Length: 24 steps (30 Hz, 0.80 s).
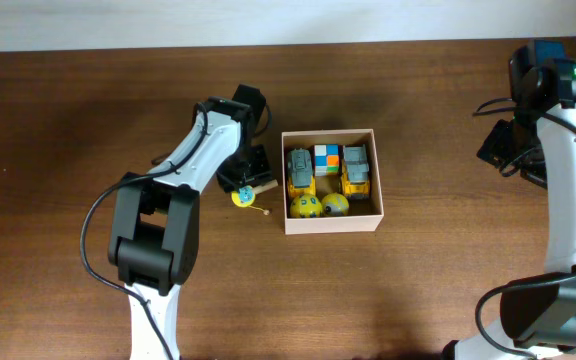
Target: Pack container
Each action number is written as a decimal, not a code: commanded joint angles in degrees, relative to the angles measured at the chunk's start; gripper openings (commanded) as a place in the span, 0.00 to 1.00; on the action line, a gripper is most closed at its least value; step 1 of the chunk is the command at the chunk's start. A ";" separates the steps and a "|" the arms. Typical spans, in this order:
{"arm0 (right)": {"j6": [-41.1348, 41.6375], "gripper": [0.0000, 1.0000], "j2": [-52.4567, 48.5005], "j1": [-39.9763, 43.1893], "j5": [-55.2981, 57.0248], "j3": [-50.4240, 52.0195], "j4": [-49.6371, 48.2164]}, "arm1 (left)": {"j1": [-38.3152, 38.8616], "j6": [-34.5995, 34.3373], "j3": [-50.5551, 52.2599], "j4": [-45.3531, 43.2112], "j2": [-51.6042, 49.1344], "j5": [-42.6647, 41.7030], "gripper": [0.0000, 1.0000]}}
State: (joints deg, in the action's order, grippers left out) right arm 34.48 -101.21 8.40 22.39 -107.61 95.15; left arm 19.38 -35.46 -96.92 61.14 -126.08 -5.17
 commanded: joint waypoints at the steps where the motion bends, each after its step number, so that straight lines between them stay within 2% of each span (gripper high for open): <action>1: 0.52 0.99 0.22 0.24 0.28 -0.13 -0.04 | -0.02 -7.82 2.54 -1.57 -0.68 -0.04 0.51; 15: 0.52 0.99 0.22 0.24 0.28 -0.13 -0.04 | 0.02 -27.34 4.11 -6.56 -0.68 -4.52 0.50; 20: 0.52 0.99 0.22 0.24 0.28 -0.13 -0.02 | -0.04 -28.55 4.09 -7.65 -0.68 -6.16 0.46; 24: 0.55 0.99 0.22 0.24 0.28 -0.13 -0.04 | -0.02 -28.52 4.09 -8.09 -0.66 -8.61 0.47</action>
State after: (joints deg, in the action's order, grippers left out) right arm 34.48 -101.21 8.40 22.41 -107.61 95.15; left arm 19.05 -62.24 -94.76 53.23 -125.58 -10.00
